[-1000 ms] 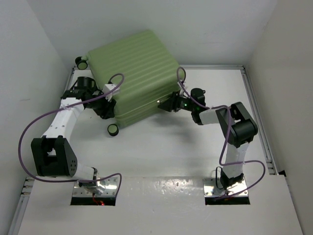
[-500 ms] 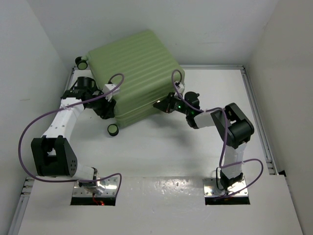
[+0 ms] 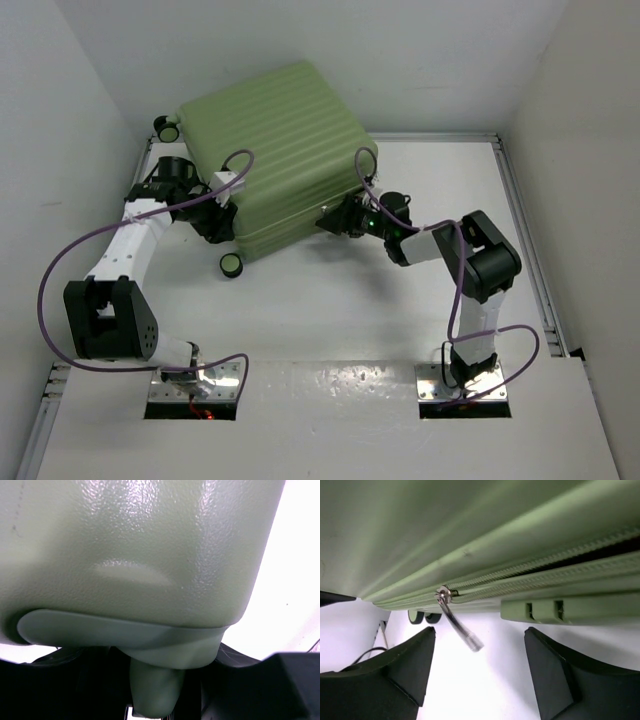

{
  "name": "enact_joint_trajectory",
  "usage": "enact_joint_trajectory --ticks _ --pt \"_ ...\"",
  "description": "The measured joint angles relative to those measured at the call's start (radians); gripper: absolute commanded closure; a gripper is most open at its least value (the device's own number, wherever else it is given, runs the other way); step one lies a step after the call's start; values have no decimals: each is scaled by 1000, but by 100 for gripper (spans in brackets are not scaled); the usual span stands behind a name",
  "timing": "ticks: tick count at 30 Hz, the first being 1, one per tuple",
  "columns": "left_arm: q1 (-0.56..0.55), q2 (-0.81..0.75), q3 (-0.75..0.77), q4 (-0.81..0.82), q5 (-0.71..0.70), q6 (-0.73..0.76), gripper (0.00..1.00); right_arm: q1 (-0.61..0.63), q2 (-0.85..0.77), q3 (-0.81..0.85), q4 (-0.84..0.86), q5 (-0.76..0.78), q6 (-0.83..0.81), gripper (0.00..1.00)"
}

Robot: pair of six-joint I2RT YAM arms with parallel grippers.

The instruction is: Pack the luggage

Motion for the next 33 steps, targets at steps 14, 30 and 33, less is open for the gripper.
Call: enact_joint_trajectory --ticks 14,30,33 --pt "0 5 1 -2 2 0 100 10 0 -8 45 30 -7 41" --pt "6 6 2 -3 13 -11 100 30 -19 9 72 53 -58 91" --pt "6 6 2 -3 15 -14 100 31 -25 9 68 61 -60 100"
